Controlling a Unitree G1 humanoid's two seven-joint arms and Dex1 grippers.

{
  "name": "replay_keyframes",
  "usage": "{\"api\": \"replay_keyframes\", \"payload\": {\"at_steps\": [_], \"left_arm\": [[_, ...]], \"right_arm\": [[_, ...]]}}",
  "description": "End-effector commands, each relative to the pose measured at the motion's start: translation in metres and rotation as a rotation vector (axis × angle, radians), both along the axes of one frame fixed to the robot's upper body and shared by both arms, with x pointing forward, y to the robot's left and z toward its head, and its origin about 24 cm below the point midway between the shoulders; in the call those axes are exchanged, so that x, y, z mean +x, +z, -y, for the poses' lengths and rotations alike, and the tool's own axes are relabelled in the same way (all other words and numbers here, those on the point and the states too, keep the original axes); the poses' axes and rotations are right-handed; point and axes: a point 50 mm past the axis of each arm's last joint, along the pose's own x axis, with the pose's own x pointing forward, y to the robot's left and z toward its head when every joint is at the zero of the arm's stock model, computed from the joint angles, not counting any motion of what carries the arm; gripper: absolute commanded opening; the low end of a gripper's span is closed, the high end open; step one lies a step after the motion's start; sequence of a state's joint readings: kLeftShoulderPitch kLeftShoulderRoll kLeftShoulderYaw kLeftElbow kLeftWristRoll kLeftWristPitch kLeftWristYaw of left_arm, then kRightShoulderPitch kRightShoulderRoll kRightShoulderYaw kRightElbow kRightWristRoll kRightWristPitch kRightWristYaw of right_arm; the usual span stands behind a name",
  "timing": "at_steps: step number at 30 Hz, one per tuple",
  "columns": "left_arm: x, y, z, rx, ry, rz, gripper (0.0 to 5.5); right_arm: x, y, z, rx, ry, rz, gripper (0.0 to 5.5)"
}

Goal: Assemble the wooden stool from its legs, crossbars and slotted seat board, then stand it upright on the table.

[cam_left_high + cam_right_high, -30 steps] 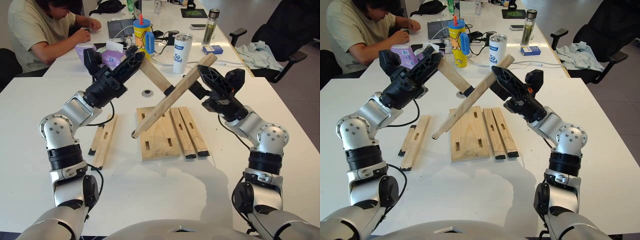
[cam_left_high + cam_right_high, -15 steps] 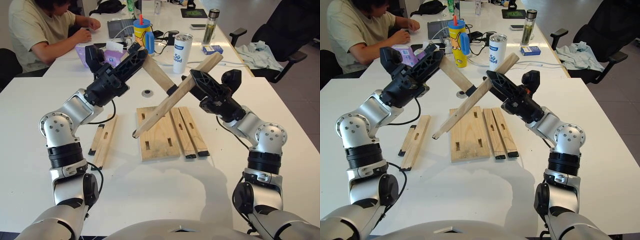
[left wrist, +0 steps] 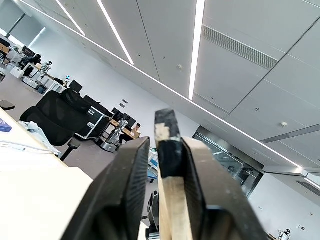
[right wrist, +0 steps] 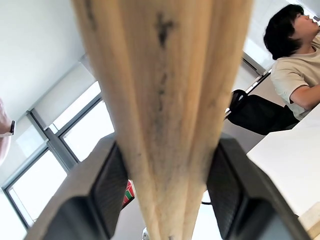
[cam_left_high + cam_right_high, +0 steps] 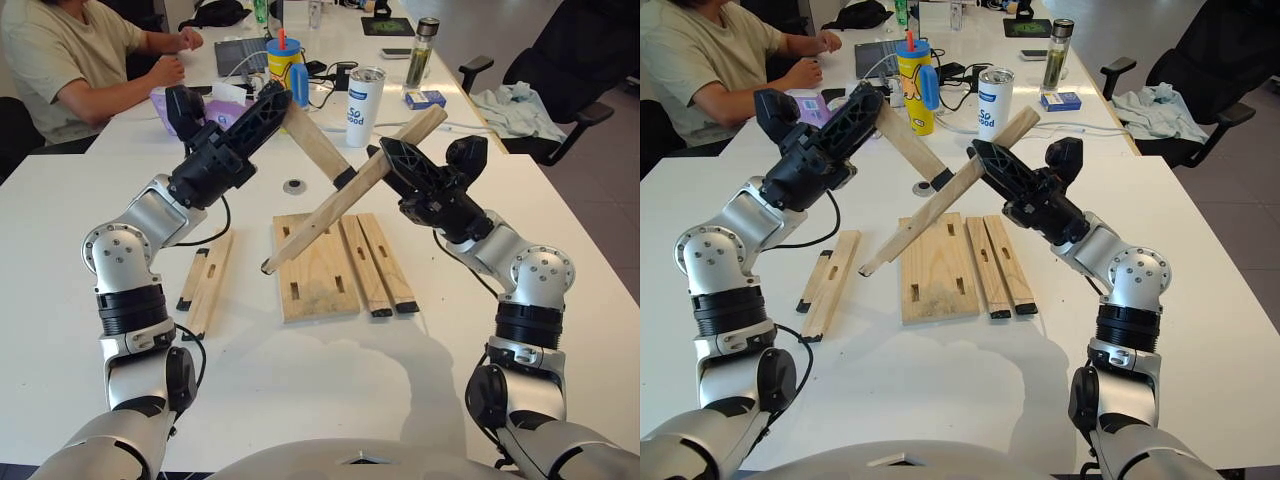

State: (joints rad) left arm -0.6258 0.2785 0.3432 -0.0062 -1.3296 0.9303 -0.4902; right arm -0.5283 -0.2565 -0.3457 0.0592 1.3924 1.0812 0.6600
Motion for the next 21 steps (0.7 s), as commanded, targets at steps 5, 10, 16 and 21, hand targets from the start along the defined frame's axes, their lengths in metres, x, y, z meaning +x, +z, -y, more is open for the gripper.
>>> {"api": "replay_keyframes", "payload": {"at_steps": [5, 10, 16, 21], "left_arm": [[0.002, 0.040, -0.028, -0.169, 0.076, 0.071, 2.52], [-0.003, 0.037, -0.064, -0.075, 0.255, 0.081, 3.29], [-0.036, -0.059, -0.016, 0.568, 0.152, 0.063, 3.48], [-0.076, -0.121, 0.040, 0.901, -0.097, 0.305, 3.48]], "right_arm": [[-0.004, 0.000, 0.009, -0.022, 0.006, 0.015, 2.08], [-0.010, -0.001, 0.029, -0.125, -0.087, 0.069, 2.08], [-0.009, 0.006, 0.086, -0.225, -0.248, 0.120, 2.08], [0.018, 0.010, 0.104, -0.388, -0.470, 0.174, 2.08]]}}
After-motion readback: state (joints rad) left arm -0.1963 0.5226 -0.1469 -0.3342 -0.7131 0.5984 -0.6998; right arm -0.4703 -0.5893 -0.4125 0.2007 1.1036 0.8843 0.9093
